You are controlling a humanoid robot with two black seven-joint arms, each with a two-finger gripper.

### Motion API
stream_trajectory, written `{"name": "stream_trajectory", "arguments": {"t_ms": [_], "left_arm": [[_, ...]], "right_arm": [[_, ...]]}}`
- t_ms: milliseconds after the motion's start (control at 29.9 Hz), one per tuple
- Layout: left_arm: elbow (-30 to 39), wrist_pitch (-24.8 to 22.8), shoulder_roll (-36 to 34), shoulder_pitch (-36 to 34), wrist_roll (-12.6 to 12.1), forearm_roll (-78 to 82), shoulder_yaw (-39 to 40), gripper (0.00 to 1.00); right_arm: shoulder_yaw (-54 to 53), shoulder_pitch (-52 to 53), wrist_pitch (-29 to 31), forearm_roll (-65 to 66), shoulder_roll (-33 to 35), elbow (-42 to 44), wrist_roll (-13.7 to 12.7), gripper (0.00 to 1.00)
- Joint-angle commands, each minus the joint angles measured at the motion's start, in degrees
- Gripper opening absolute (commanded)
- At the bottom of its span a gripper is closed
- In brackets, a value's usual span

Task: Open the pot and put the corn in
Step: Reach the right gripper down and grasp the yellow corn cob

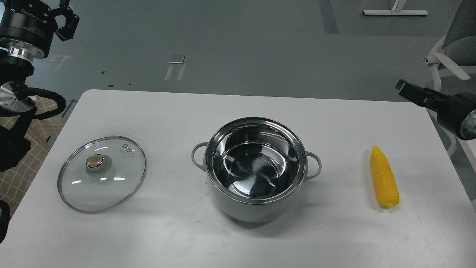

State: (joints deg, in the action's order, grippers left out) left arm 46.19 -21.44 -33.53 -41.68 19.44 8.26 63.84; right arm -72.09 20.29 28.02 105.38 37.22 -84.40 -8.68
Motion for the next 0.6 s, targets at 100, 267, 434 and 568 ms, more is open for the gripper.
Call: {"name": "stream_trajectory", "arguments": {"t_ms": [100,267,434,568], "left_arm": [[-0.1,-1.0,4.4,-0.1,-3.0,-0.3,4.1,0.97],[0.0,-0.4,4.5,-0.3,-2.9,-0.3,3.7,0.97],[0.4,-0.5,4.9,-0.5,-2.7,-0.2,3.6,0.97],[0.4,-0.5,5.0,-0.6,-2.6,-0.1,3.7,0.97]], "right_arm": [[9.5,-2.0,0.0,7.1,0.3,-0.7,-0.6,1.00],[10.0,-4.6,0.0,8.8,0.3,0.7,-1.4,1.00],[10.2,-6.1,0.0,9.6,-0.1,4.9,-1.6,1.00],[12.0,-7.1,0.0,9.8,-0.4,5.7,-4.2,0.95]]}}
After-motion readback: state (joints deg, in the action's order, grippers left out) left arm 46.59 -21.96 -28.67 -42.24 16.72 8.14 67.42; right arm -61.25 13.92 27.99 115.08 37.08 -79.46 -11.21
